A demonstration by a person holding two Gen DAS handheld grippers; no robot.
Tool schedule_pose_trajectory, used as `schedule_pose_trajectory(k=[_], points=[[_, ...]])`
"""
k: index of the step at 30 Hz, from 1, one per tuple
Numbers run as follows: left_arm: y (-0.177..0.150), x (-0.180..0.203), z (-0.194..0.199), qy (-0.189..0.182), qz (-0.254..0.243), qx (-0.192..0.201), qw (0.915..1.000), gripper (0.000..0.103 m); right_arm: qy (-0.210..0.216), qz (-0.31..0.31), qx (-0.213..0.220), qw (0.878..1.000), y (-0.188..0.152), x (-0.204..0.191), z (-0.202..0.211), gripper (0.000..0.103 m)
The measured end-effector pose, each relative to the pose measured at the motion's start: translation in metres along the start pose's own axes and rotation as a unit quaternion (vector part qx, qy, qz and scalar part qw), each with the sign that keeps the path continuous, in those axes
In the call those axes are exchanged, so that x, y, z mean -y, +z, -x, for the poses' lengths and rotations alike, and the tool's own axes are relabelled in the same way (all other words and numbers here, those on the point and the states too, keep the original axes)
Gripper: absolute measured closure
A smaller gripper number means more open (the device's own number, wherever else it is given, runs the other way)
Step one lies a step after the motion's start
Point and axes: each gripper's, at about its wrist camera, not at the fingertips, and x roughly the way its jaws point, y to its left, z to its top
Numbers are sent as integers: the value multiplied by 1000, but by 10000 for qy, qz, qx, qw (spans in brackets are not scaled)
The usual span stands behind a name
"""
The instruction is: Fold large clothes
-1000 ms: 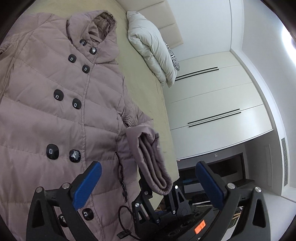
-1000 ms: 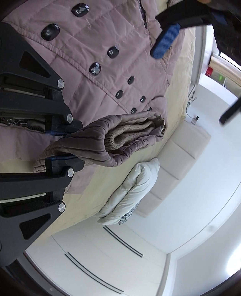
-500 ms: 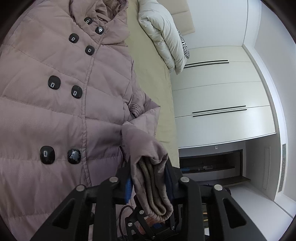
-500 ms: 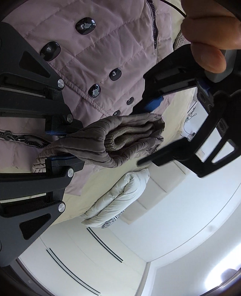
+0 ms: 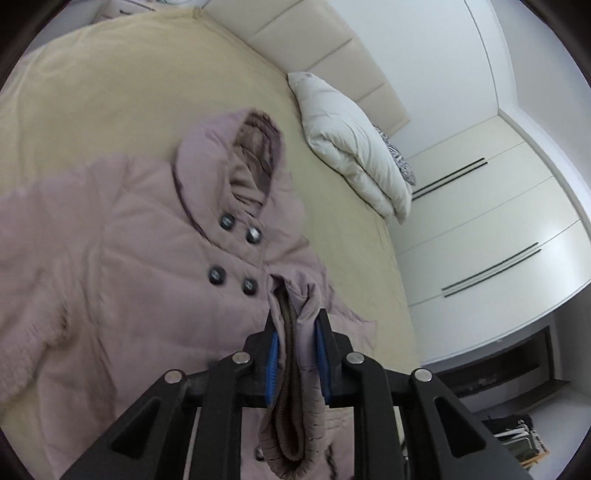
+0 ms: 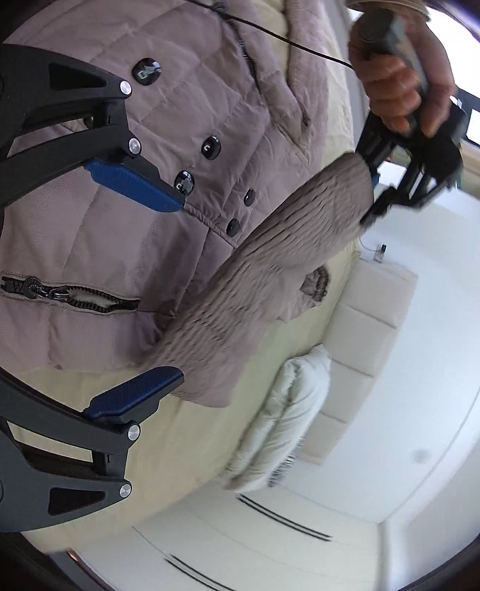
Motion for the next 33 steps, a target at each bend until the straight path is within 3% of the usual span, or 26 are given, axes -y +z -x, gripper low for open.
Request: schedule_pose_trajectory(k=[2,4,6,8,12,14,16,18,20,23,26,29,30,33], points=[[20,-21,-2,382,43,211,9990,84,470,-994,-280,9935,1,37,-20,17],[34,-47,-4,700,206,355,9967,84,955,-2197,-460,9698,-4,80,-38,17],[44,-74,-5,883,413,432,9943,85,1396,-3441,-648,9262,-16,122,-57,17],[50,-95,-1,1047,566,549,9914,85,1825,-4503,-754,8708,-32,153,-79,17],[59,-127,7,1106,853,713,9876,85,2644,-5636,-850,7780,-52,176,-122,17],[60,-134,7,1147,858,729,9870,85,3031,-5897,-905,7431,-55,172,-143,17],[60,-138,5,1137,892,729,9868,85,3308,-6001,-999,7215,-52,161,-163,17],[59,-139,3,1154,873,725,9868,85,3487,-5987,-1202,7110,-46,147,-185,17],[59,-140,3,1196,839,741,9865,85,3438,-5968,-1407,7112,-41,134,-203,17],[59,-141,-2,1274,831,734,9856,85,3304,-5897,-1408,7234,-28,130,-219,17],[57,-149,-3,1335,873,718,9846,82,2823,-5952,-1259,7418,-27,145,-222,17],[53,-149,4,1511,851,740,9821,79,2605,-6118,-1259,7362,-34,167,-212,17],[52,-145,11,1657,780,831,9796,75,2598,-6075,-1279,7397,-32,171,-205,17],[45,-125,35,2126,407,1327,9672,56,2604,-5498,-948,7880,-5,179,-175,17]])
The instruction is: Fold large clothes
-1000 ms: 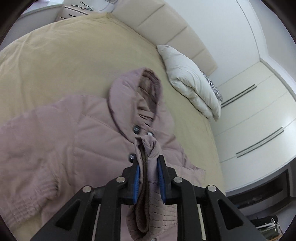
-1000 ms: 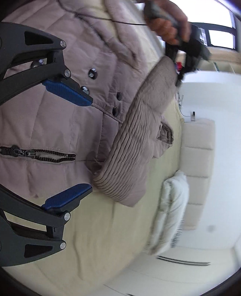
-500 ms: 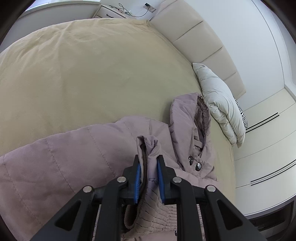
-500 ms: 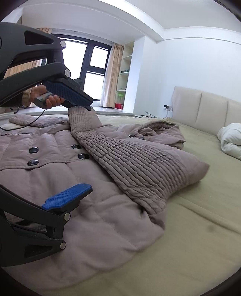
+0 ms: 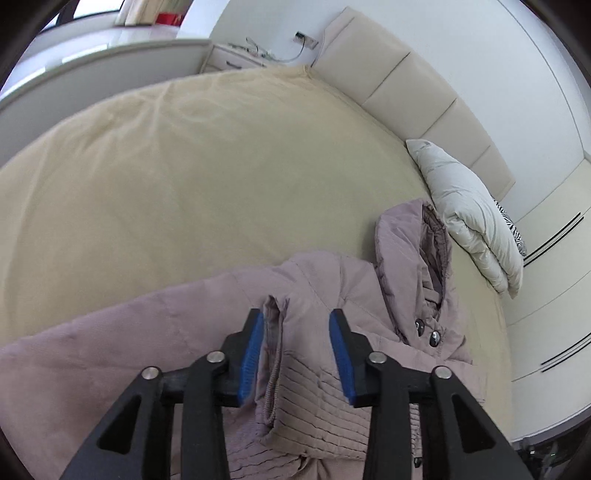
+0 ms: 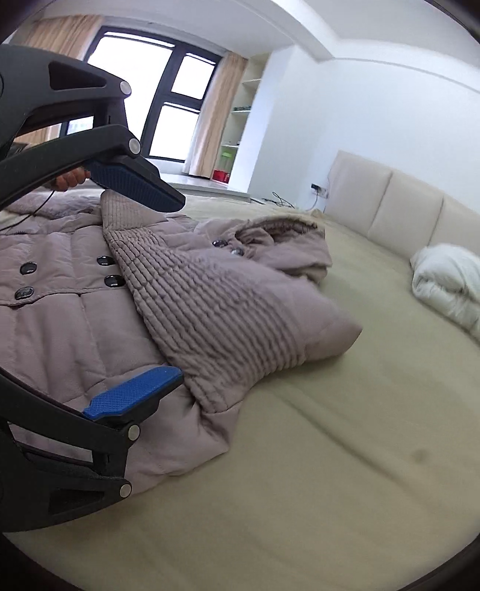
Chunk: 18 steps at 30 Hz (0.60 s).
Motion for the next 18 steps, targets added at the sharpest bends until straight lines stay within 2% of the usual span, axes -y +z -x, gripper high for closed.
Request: schedule_pose_trajectory(k=[2,4,6,8,10,12,14,16,18], points=[[-3,13,10,-67,-262,209,9994,55,17,467,61,9989,7,-22,1,17],[-12,38,4,-325,-758,68,9966,55,27,656,6,9978,19,-35,-8,17],[-26,61,-8,-414,-1234,-82,9915,55,73,526,-130,9985,37,-36,-30,17],[-40,76,-27,-307,-1529,-247,9875,55,33,284,-270,9992,52,-30,-52,17],[-52,78,-51,-133,-1597,-552,9855,55,-174,165,-412,9989,63,-23,-80,17],[-62,76,-64,70,-1691,-607,9837,55,-806,-2,-543,9953,67,2,-107,19],[-67,74,-67,103,-1789,-589,9821,55,-717,-216,-619,9953,68,29,-120,20],[-66,73,-62,52,-1763,-570,9827,55,-574,-182,-563,9966,70,29,-118,20],[-65,72,-56,33,-1725,-547,9835,55,-622,-101,-563,9964,75,18,-110,19]])
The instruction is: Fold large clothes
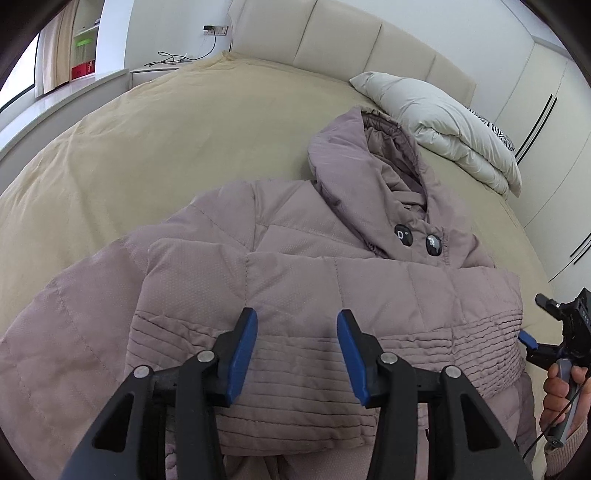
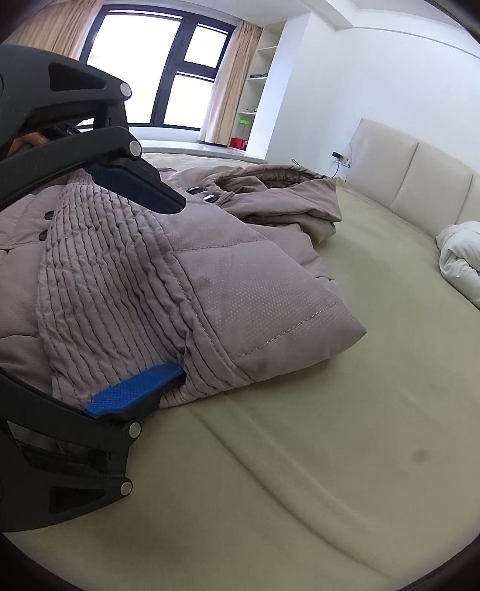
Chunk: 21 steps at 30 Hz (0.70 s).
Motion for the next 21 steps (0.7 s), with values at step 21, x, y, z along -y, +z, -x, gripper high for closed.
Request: schedule_pose_trajectory(k=[21], points=[[-13,-12,5,-263,310,104,9991,55,-461,901,194,9947,22,-46,-49,24]])
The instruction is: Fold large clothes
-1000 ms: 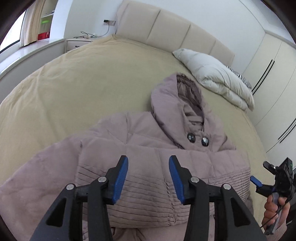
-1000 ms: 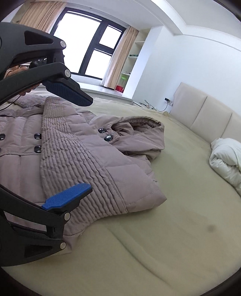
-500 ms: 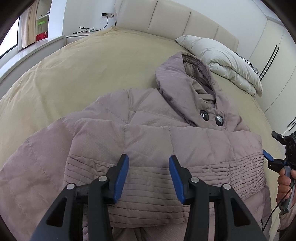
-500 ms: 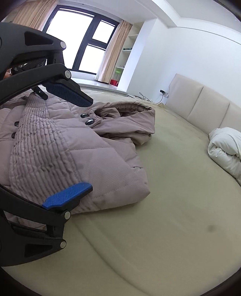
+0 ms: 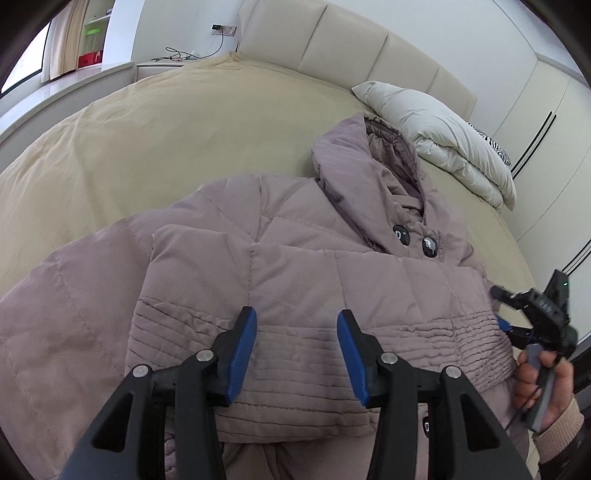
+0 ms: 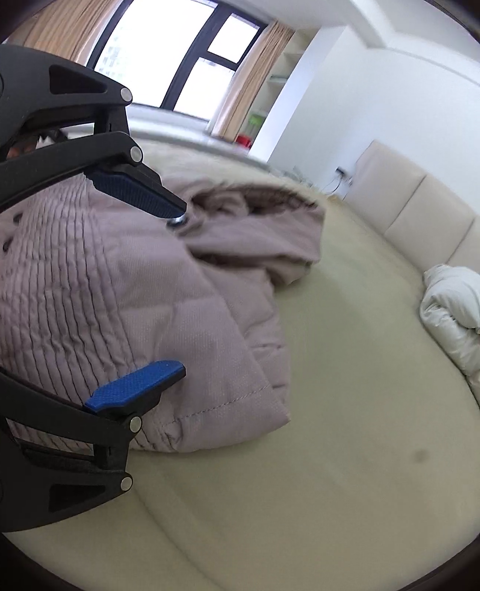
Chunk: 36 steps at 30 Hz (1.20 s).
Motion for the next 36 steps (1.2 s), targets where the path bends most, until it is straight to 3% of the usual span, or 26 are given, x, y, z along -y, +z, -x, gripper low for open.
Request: schedule_pose_trajectory(k=[1,3,6,10,12,16,19,21,26,29,31,32,35,36], points=[[0,-4,7,-100,112,7,9999,55,-236,144,-225,9994,-4,3,-19,23],[-2,-15,28,-276,358,80,9989,55,-345,486,-110,9982,-11,-4,-27,23],[-17,-46,80,-441,861,429,9944,46,-455,265,-36,9986,-12,-17,-12,23],[-65,-97,156,-701,1679,799,9800,41,149,279,190,9993,-35,-41,27,23],[-96,-121,186,-846,2048,860,9713,41,299,449,109,9985,-56,-54,38,23],[-162,-159,227,-726,2778,873,9539,41,639,590,-202,9960,-108,-80,50,23],[-206,-188,248,-780,3515,1114,9262,41,824,703,-483,9929,-151,-90,61,23],[-226,-205,254,-676,4033,1239,9041,34,865,773,-676,9909,-178,-101,58,23],[-252,-232,261,-725,4987,1607,8487,32,986,765,-953,9876,-232,-112,65,23],[-270,-244,270,-445,5553,1936,8076,32,1016,792,-952,9871,-251,-117,75,23],[-284,-252,270,-468,5928,2086,7764,32,990,777,-944,9875,-258,-120,75,23],[-289,-257,268,-490,6054,2125,7655,32,992,756,-937,9877,-260,-118,79,23],[-292,-270,262,-479,6290,2340,7398,32,978,680,-938,9884,-259,-114,83,23],[-291,-276,263,-445,6312,2446,7347,32,981,660,-942,9885,-257,-110,86,23]])
